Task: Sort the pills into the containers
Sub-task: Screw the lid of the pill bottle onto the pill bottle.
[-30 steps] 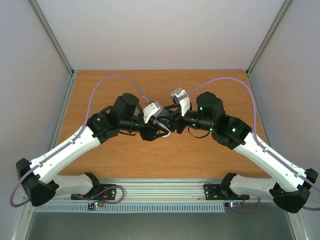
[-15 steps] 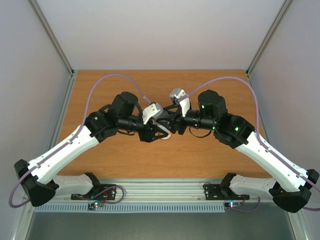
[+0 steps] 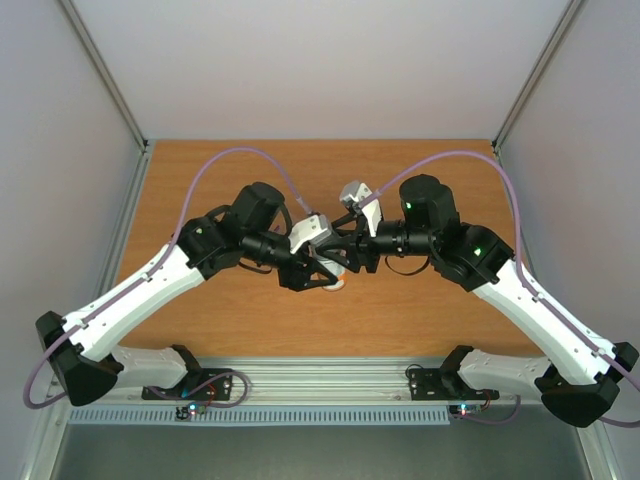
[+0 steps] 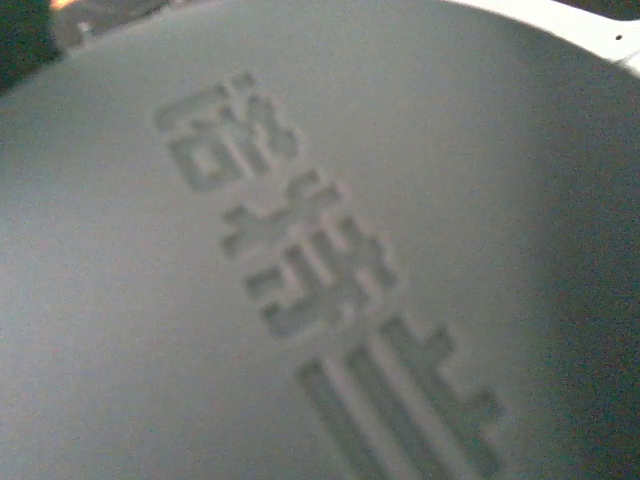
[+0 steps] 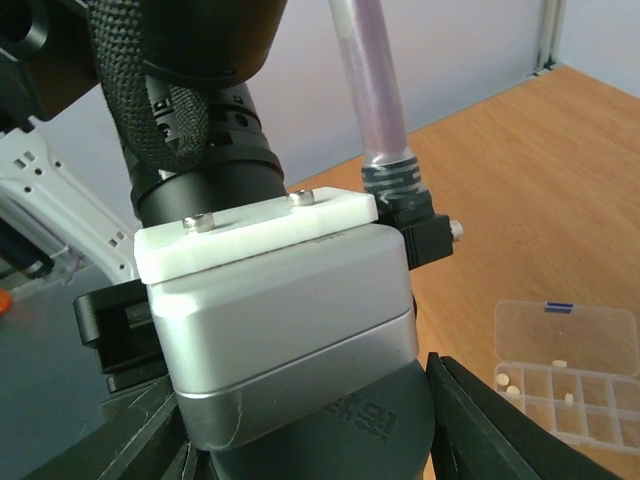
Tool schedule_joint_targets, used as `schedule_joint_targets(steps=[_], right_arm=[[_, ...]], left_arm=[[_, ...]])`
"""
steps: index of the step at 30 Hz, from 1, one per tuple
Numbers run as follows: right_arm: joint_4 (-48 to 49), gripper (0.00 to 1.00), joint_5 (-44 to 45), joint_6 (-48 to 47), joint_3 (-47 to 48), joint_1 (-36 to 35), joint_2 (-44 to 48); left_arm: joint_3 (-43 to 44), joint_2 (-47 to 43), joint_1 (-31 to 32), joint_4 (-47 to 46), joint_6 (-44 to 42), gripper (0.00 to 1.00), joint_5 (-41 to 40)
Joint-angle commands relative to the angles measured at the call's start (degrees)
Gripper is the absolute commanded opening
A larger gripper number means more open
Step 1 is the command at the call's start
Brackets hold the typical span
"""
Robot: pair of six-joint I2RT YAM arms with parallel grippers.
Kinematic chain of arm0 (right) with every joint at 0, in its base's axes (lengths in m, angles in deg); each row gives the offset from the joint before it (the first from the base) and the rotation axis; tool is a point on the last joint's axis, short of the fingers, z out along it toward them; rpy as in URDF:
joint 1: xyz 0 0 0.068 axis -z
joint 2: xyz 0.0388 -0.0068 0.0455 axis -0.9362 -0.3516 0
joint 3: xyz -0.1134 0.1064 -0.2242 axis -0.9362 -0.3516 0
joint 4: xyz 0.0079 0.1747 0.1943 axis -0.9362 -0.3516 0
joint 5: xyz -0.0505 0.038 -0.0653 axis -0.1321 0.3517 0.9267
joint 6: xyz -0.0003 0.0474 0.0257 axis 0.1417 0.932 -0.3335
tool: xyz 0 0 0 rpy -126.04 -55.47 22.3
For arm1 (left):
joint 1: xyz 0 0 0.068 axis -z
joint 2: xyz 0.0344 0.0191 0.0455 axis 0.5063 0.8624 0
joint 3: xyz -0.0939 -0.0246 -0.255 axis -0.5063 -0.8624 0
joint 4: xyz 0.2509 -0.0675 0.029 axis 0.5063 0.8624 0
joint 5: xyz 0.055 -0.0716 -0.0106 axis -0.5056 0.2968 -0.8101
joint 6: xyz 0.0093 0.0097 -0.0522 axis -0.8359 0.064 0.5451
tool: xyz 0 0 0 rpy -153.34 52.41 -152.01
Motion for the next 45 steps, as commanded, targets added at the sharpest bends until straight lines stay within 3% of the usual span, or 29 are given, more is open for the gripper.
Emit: schedule_joint_targets(steps=[1,12,17,27,32,37,45], right_arm=[[-5.7,0.30,0.0,-4.3,1.3,0.4,-0.5],[-8.9,0.31,-1.0,-5.5,1.9,1.1,0.1],[-11.4,0.30,0.4,-5.0,2.6,1.2,-0.5],[-11.0,0.26,9.0,4.5,-0.5,1.1,-0.6],[-8.8,0.25,12.5,8.6,-3.1,0.6,0.3],[-7.6,0.25,15.3,10.6,-2.8,-1.4,-1.6],[-7.8,0.20,27.8,20.8,-0.8,-7.9,-8.0]], left_arm=[[3.9,0.0,1.4,-1.5,-2.8,0.41,5.9],[4.5,0.5,1.4,0.1,-4.6,0.37,6.3],[4.4,-0.3,1.4,0.3,-5.2,0.37,1.3],[1.4,-2.2,1.4,-4.3,-3.9,0.27,-11.8],[0.7,-2.2,1.6,-8.0,-2.3,0.26,-13.9],[1.6,-0.2,2.8,-8.6,-2.2,0.25,-16.3],[2.3,0.9,3.3,-11.7,-0.8,0.22,-22.9]])
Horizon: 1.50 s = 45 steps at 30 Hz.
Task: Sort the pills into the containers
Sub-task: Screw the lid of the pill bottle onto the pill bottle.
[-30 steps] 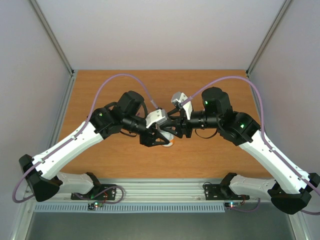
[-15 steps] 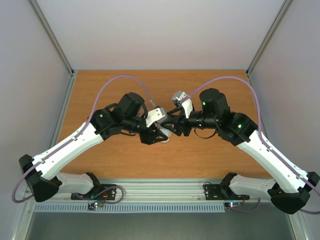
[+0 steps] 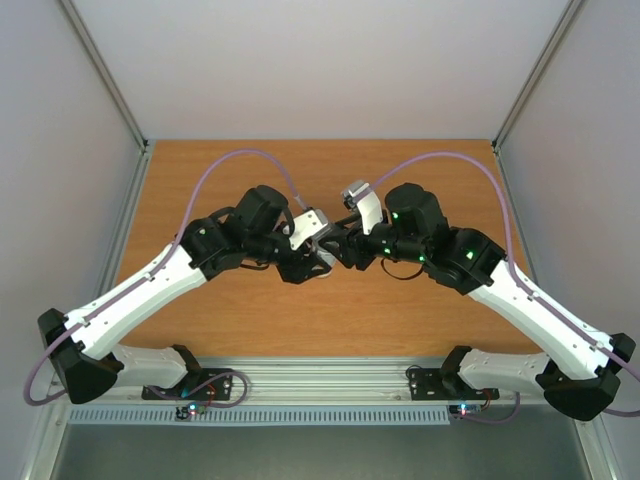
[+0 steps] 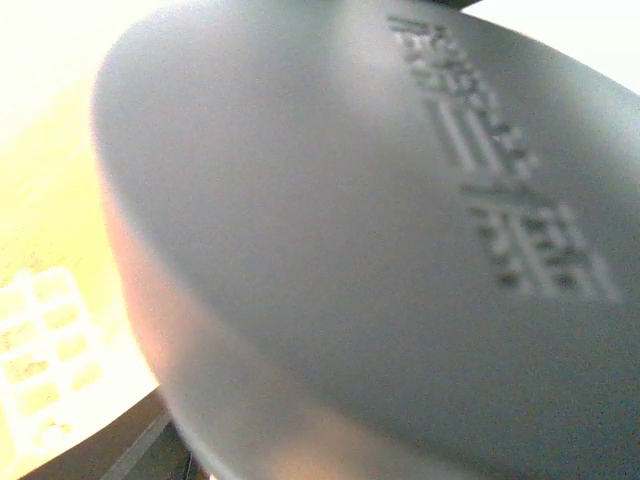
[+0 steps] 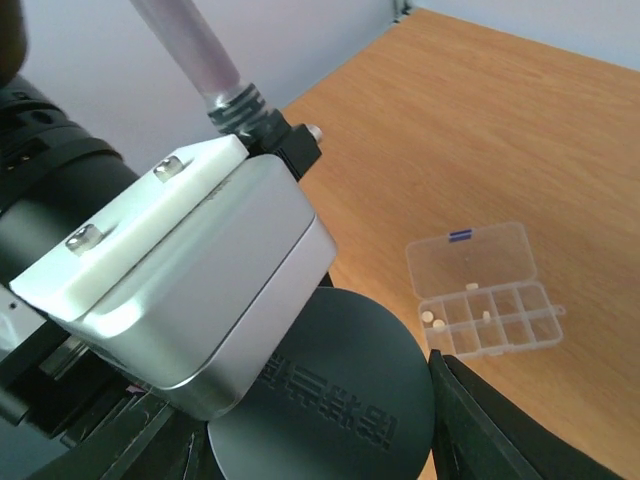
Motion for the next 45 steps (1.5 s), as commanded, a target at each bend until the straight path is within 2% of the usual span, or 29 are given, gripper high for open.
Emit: schedule_joint_targets(steps=[1,5,11,15,23,36,39,45], right_arm=[[-4.4,0.20,11.8,12.9,-0.3,-4.6,-7.4],[-3.4,0.23,16.9,14.9,0.6,-5.8,-8.9],[0.5,0.58,17.5,12.0,0.8,-5.8,-7.6],[2.5,0.72,17.3,10.4,1.0,-5.8,-6.7],[5.6,0.77,17.5,8.0,-0.9,-5.8,-1.1],[6.9,0.78,13.3,5.4,-6.1,-5.8,9.0],[7.4,0.78,11.9,5.1,-7.6,-5.8,11.8],[8.0,0.78,10.6,3.8,-9.4,-5.8,16.2]], left_arm=[[2.4,0.5,1.7,-13.6,-1.5,0.22,-7.2],[2.7,1.4,1.7,-13.8,-1.4,0.22,-6.6],[1.9,1.8,1.7,-14.6,-2.8,0.22,-1.9],[2.0,2.4,1.7,-14.6,-3.6,0.22,0.7],[2.8,3.1,1.7,-15.1,-3.4,0.21,0.6],[4.3,3.4,1.1,-15.3,-1.6,0.15,1.5],[4.5,3.1,0.2,-15.1,-1.0,0.12,3.3],[4.9,2.5,-3.2,-15.2,0.9,0.11,12.1]])
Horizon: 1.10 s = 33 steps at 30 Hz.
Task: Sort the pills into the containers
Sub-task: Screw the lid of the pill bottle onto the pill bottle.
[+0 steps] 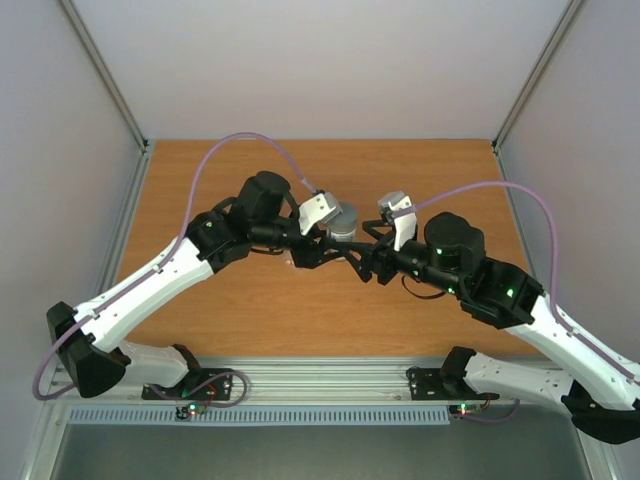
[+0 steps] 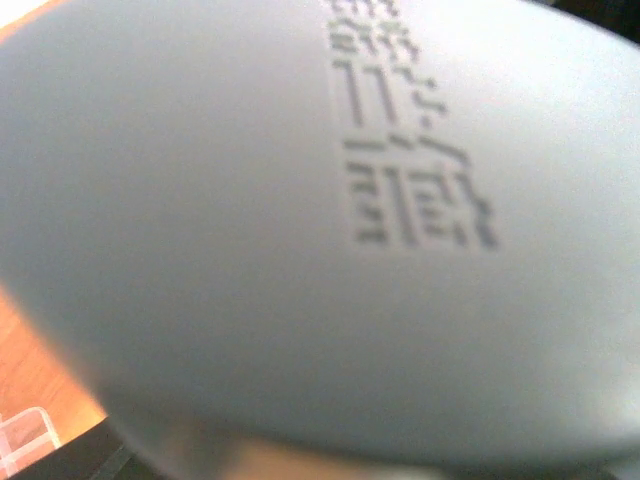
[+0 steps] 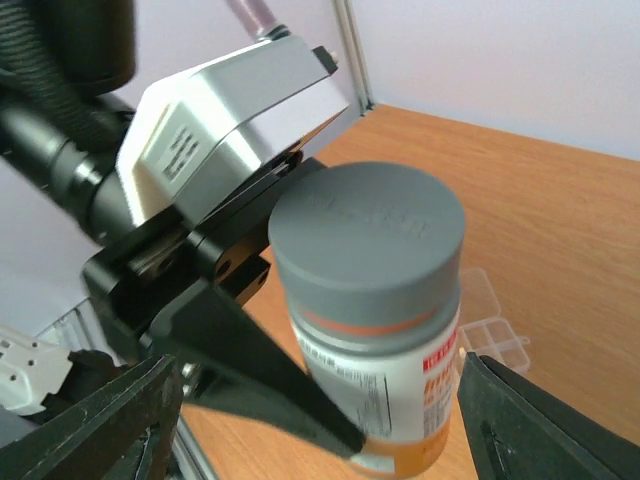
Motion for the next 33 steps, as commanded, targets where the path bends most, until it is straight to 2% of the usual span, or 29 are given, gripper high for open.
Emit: schedule_joint_targets(steps=[1,12,25,33], right_arm=[[2.3,0.78,-2.0,-2.0,-1.4,-0.5,3.4],[9.6,0.81,-2.2,-5.5,-4.3,-0.5,6.7],[11.6,0.80,-3.8,-7.0,-1.8,-0.1,2.3],[12.7,0.79,-8.8,-5.6,-1.2,3.7,1.3]], left_arm=[[3.0,-0.4,-2.3,-4.3,1.9,0.11,9.1],[3.2,0.9,-5.2,-3.1,4.3,0.11,26.2],[3.1,1.2,-5.4,-0.6,3.5,0.11,29.8],[2.4,1.0,-5.4,0.5,2.2,0.11,30.2]])
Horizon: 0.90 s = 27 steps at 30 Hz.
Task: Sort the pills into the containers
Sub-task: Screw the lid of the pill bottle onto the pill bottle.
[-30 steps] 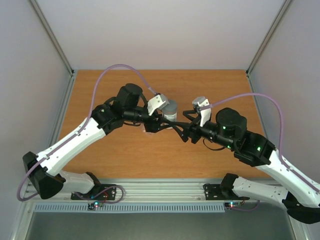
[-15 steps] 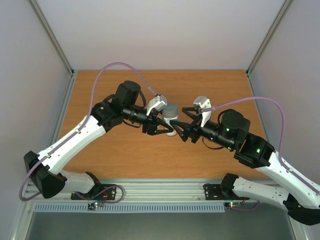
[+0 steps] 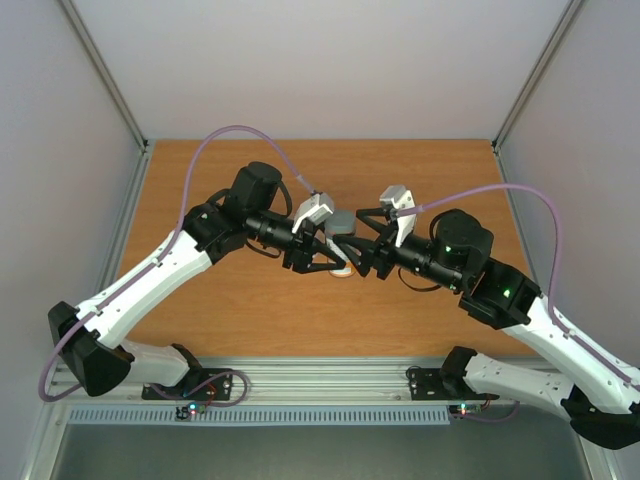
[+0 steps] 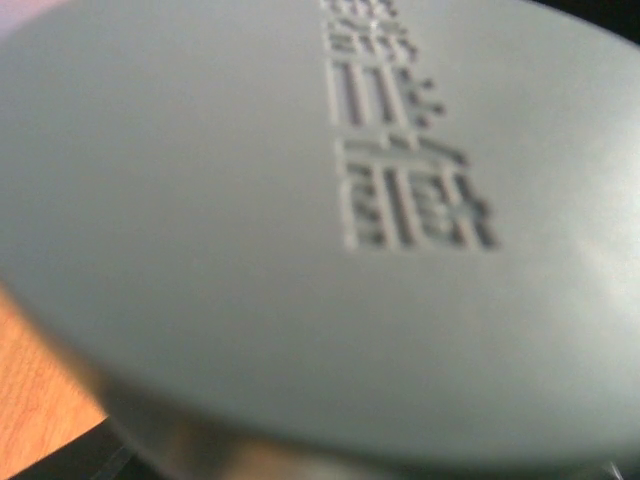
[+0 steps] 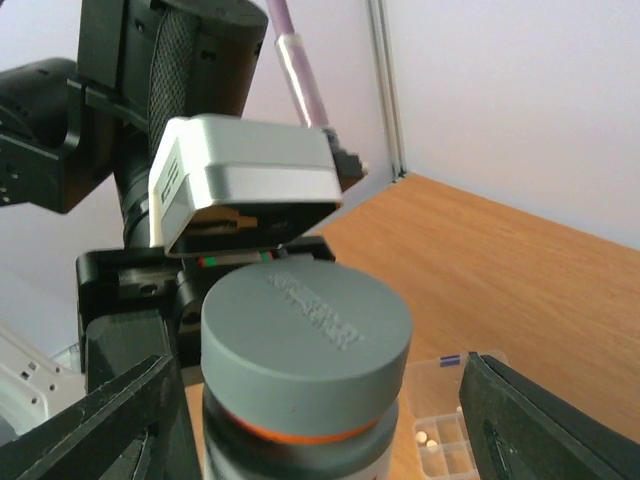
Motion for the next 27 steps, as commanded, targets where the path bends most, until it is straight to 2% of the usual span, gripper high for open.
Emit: schedule_joint_targets(steps=[1,14,20,27], right_arm=[[2.4,0.79,-4.3,0.4,2.3,2.2,-1.2],[5.8,0.74,-18.8,3.5,1.9,10.9,-4.3],[6.3,0.71,-23.6,4.3,2.5,12.5,-6.4],[6.4,0.56,-26.6,4.5,3.2,13.3,-7.9]], left_arm=[[1.4,-0.1,-0.3,-0.1,-1.3,0.11,2.2],[1.2,-0.5,-0.3,0.8,-2.6,0.11,1.7],[1.0,-0.5,-0.2,1.0,-3.0,0.11,1.3],[1.1,-0.2,-0.3,1.3,-3.5,0.11,0.6]])
